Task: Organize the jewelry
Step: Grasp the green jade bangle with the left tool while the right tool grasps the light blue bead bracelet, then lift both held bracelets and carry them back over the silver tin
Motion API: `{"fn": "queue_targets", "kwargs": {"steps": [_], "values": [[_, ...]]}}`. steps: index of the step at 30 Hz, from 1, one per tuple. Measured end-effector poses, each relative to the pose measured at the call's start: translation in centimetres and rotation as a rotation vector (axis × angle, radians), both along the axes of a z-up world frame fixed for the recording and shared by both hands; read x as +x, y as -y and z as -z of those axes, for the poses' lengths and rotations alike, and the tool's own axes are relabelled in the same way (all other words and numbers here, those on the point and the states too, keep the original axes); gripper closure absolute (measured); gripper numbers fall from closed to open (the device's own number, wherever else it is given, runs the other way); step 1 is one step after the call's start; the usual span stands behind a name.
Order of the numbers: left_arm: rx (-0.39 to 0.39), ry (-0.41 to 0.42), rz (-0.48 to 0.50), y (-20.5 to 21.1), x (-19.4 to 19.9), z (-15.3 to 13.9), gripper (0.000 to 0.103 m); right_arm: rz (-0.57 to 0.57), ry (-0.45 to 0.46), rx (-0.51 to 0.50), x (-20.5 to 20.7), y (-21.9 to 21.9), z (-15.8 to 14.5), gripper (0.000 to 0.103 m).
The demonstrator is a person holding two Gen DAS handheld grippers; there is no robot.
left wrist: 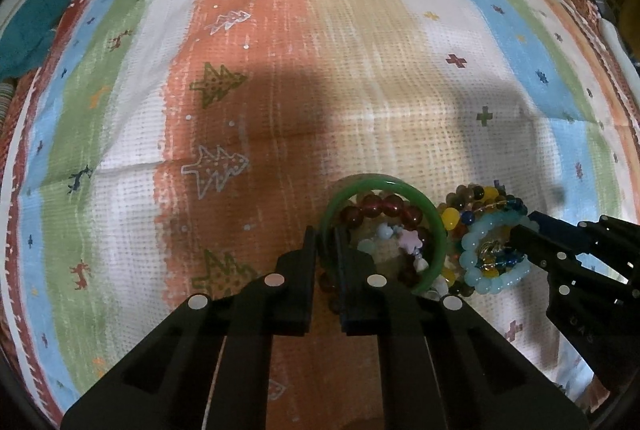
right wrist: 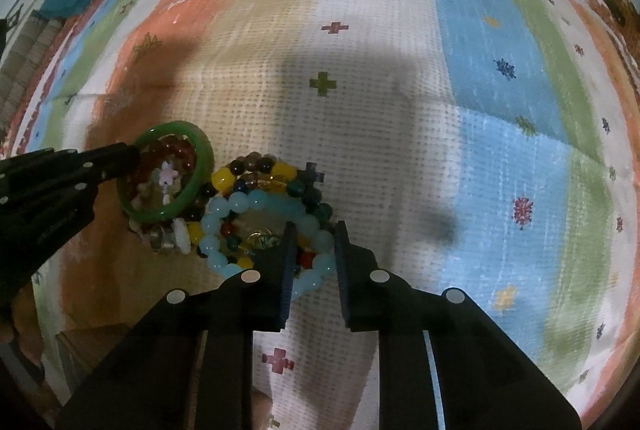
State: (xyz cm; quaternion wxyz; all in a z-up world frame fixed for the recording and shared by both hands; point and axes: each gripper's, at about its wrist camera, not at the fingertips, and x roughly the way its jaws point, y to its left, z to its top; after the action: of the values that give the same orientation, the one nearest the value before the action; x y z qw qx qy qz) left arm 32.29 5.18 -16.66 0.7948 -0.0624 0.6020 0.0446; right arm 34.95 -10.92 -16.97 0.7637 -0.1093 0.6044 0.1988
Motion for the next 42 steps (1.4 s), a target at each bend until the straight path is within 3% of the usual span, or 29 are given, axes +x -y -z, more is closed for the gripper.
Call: {"fn": "queue_targets", "kwargs": {"steps": [10, 42], "values": [[0.041, 0.046, -0.018, -0.1, -0.8, -2.2, 0.096, -0.019, 0.057, -0.040, -1.0, 0.1, -1.5, 0.087], [0.034, 0.207, -0.051, 0.8, -8.4, -9.8, 0.096, -0.018, 0.285, 0.082, -7.6, 1.3, -10.4, 0.091]]}}
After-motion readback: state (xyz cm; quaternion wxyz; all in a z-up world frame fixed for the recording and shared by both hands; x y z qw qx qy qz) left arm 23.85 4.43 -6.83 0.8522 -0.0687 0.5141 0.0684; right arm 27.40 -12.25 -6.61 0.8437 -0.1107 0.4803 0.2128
